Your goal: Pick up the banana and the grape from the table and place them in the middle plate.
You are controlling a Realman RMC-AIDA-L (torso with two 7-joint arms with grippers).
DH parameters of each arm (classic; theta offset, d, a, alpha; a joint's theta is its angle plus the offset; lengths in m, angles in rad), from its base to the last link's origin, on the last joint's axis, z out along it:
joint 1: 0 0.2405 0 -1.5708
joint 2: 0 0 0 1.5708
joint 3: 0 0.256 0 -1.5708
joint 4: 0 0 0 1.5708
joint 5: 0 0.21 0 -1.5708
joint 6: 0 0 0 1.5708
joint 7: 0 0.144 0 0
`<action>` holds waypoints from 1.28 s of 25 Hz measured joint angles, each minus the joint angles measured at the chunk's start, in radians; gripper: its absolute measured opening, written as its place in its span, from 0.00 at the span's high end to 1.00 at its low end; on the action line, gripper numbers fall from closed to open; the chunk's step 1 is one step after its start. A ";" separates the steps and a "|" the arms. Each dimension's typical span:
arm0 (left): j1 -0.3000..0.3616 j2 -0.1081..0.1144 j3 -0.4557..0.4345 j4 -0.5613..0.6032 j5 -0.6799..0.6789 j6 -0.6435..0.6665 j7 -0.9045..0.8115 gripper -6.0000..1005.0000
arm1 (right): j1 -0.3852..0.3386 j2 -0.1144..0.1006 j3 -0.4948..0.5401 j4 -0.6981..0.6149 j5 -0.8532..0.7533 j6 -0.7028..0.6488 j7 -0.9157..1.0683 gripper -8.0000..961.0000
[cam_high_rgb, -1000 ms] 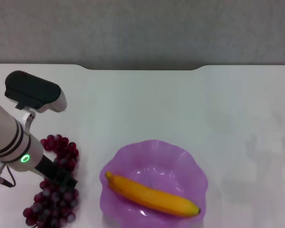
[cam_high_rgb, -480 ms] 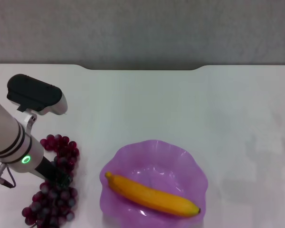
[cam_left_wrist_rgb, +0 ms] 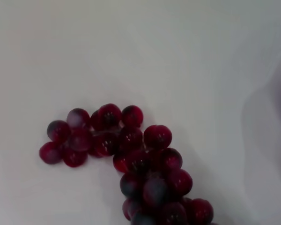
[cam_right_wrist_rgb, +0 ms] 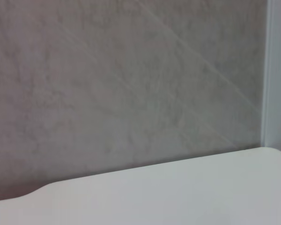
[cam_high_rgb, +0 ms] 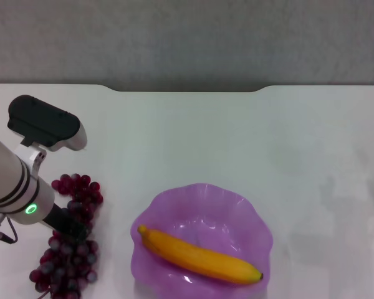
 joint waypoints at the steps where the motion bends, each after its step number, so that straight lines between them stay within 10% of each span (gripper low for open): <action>1: 0.000 -0.001 0.003 -0.001 0.010 0.002 -0.002 0.71 | 0.002 0.000 0.000 0.003 0.000 0.003 0.000 0.10; 32: 0.208 -0.005 0.076 -0.401 0.122 0.101 -0.051 0.78 | 0.012 0.000 0.001 0.009 0.001 0.029 0.000 0.10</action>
